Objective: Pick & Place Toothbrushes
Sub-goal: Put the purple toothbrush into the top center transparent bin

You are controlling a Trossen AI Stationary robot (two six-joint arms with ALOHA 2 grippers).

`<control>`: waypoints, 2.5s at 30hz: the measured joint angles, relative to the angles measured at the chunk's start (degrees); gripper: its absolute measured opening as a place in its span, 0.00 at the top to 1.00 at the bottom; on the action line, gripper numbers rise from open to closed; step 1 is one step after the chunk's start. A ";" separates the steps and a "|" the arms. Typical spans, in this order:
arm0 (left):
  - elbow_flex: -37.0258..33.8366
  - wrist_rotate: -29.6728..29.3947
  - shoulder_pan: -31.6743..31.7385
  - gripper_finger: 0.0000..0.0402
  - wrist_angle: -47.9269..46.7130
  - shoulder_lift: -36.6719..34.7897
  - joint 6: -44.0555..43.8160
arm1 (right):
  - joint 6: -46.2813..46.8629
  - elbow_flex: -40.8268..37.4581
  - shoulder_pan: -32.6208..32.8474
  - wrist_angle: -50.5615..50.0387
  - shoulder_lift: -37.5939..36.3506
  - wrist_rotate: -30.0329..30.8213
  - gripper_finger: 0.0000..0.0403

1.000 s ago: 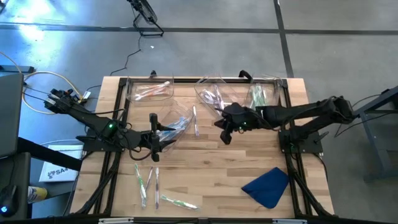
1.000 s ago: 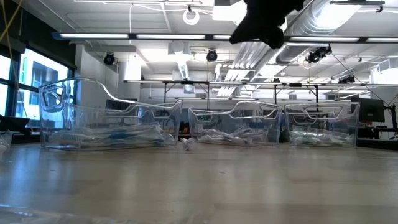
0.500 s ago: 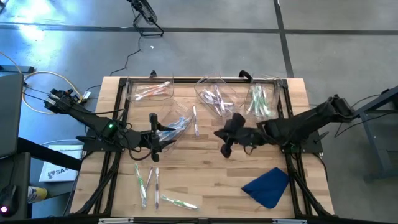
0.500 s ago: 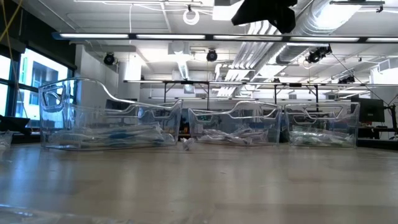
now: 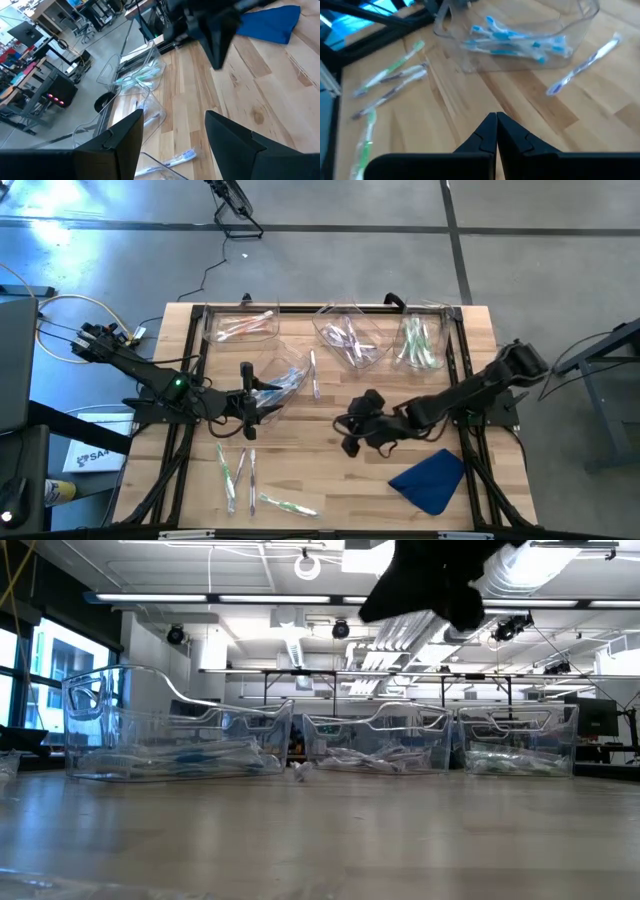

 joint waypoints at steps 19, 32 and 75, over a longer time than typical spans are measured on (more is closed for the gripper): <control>0.00 -0.09 0.00 0.49 0.05 0.00 0.00 | 8.96 0.00 -8.73 17.80 17.96 -0.14 1.00; 0.00 -0.25 0.00 0.49 0.07 0.00 0.55 | 9.49 10.89 -10.79 4.32 20.10 -0.06 1.00; 0.00 2.54 -0.02 0.49 -1.16 -0.72 -0.43 | 10.80 17.59 -17.99 -4.27 27.89 -3.16 0.71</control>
